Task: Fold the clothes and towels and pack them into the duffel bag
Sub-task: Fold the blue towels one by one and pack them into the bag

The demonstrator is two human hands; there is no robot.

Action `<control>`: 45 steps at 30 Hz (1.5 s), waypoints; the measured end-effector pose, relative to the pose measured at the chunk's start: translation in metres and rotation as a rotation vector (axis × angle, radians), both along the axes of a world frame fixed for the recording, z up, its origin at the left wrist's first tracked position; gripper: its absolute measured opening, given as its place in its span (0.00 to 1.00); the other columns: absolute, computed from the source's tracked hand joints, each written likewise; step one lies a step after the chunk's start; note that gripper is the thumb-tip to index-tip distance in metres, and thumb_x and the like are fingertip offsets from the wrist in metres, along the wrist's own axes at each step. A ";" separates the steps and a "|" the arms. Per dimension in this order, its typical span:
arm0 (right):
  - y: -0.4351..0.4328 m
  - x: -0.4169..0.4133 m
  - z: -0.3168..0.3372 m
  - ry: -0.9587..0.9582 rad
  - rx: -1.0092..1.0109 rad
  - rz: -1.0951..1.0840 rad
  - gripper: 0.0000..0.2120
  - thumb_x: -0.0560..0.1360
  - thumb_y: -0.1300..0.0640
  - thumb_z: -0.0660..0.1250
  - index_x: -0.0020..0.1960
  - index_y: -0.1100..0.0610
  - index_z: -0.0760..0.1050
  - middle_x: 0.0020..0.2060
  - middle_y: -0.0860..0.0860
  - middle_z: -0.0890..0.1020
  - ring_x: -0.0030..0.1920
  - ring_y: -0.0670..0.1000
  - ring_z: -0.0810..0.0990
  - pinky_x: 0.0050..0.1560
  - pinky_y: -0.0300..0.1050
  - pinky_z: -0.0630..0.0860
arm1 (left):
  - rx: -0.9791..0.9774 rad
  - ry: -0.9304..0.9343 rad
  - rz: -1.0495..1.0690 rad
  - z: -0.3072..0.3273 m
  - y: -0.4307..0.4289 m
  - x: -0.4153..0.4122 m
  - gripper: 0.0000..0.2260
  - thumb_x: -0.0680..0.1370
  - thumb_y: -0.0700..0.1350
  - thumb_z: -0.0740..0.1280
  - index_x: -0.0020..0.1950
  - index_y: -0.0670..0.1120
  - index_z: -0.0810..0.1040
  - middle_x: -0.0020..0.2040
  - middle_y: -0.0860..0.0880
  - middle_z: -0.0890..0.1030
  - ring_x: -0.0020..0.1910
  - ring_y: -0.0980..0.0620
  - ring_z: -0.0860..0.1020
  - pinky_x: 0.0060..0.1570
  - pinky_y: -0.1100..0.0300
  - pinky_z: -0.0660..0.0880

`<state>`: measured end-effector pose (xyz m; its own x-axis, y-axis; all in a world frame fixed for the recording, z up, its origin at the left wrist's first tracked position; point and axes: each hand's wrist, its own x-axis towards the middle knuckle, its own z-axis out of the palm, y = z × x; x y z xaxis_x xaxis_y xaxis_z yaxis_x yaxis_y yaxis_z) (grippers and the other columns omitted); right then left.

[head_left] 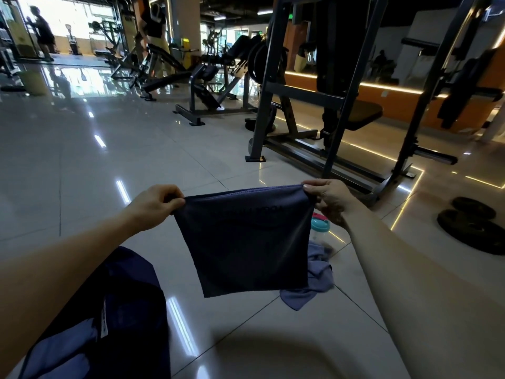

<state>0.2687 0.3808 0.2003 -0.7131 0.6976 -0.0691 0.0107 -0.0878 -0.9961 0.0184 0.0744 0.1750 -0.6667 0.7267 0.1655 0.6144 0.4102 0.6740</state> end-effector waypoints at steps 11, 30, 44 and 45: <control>0.001 0.007 -0.007 -0.025 -0.058 0.003 0.14 0.76 0.66 0.70 0.61 0.65 0.77 0.54 0.60 0.81 0.51 0.56 0.83 0.44 0.44 0.80 | 0.015 -0.025 0.046 0.002 0.001 0.002 0.05 0.82 0.43 0.68 0.47 0.45 0.81 0.43 0.44 0.83 0.47 0.44 0.82 0.54 0.45 0.79; -0.003 0.016 -0.017 -0.159 0.111 0.025 0.07 0.76 0.69 0.69 0.54 0.64 0.79 0.51 0.59 0.81 0.52 0.56 0.82 0.49 0.46 0.81 | -0.087 -0.112 0.110 -0.027 0.013 0.000 0.08 0.83 0.44 0.64 0.47 0.46 0.81 0.46 0.47 0.82 0.48 0.48 0.78 0.45 0.57 0.72; 0.004 0.001 -0.058 -0.593 0.547 0.048 0.08 0.78 0.57 0.72 0.44 0.61 0.80 0.36 0.54 0.79 0.37 0.50 0.75 0.37 0.41 0.72 | -0.125 -0.161 0.208 -0.067 0.018 0.001 0.13 0.83 0.50 0.64 0.43 0.44 0.79 0.40 0.48 0.78 0.41 0.51 0.74 0.37 0.59 0.68; 0.003 -0.002 -0.062 -0.640 0.620 0.035 0.09 0.78 0.55 0.72 0.43 0.59 0.79 0.35 0.52 0.79 0.37 0.50 0.75 0.38 0.42 0.71 | -0.121 -0.136 0.223 -0.069 0.020 0.000 0.14 0.83 0.50 0.64 0.43 0.44 0.79 0.40 0.47 0.78 0.41 0.49 0.75 0.37 0.57 0.68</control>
